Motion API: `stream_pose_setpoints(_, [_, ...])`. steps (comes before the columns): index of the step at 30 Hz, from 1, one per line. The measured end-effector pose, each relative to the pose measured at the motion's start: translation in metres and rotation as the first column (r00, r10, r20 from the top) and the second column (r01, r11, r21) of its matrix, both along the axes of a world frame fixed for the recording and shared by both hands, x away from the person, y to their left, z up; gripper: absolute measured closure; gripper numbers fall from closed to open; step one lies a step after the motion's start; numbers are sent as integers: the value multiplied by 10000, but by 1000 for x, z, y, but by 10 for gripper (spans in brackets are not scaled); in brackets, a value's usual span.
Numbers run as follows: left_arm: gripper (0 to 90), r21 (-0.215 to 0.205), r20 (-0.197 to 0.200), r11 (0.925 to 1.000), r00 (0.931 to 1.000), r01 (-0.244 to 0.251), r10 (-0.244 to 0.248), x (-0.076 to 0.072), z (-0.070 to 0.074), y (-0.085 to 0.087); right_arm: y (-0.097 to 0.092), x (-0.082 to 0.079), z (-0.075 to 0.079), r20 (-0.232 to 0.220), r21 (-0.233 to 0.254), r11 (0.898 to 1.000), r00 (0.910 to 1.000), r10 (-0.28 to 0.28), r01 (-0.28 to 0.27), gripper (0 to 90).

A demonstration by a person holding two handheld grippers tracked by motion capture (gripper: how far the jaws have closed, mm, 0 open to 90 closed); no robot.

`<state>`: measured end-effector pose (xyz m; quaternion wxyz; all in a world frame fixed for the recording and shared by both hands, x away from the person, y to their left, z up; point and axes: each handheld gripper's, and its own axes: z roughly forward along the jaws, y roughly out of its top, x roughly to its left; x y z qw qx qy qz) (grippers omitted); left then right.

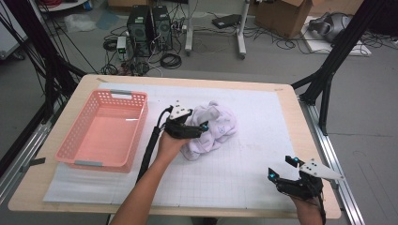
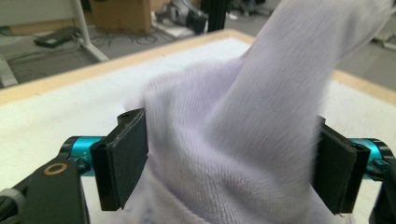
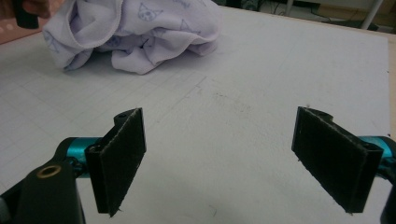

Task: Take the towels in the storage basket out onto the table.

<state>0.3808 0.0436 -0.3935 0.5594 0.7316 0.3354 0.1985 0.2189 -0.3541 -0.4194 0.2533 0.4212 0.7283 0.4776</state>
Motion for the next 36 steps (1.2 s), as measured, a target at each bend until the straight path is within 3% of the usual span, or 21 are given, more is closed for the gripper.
stream_pose_setpoints(3, [192, -117, 152, 9996, 9995, -259, 260, -4, 8, 10, 1, 0, 1, 47, -53, 10000, 10000, 36, -36, 164])
stream_pose_setpoints(9, [179, -635, 583, 9976, 9978, -288, 325, -22, 20, 35, 2, -1, 1, 28, -34, 10000, 10000, 21, -21, 164])
stream_pose_setpoints(12, [179, -928, 565, 9957, 9984, 9, 44, -34, 19, 43, 2, -1, 1, 22, -23, 10000, 10000, 2, -2, 164])
stream_pose_setpoints(15, [178, -892, 670, 9957, 9976, 246, -186, -46, 15, 48, 2, -1, 1, 30, -24, 10000, 10000, -44, 44, 164])
stream_pose_setpoints(24, [179, -1322, 570, 9889, 9965, 681, -610, -74, -9, 55, 2, -1, 1, 13, -46, 9999, 9999, -134, 135, 164])
stream_pose_setpoints(30, [184, -781, 645, 9929, 9944, 892, -842, -89, -24, 55, 2, -1, 0, -24, -17, 9998, 9998, -194, 194, 164])
stream_pose_setpoints(36, [185, -816, 519, 9921, 9944, 956, -916, -89, -29, 53, 3, 2, -1, -102, -84, 9998, 9997, -203, 202, 164])
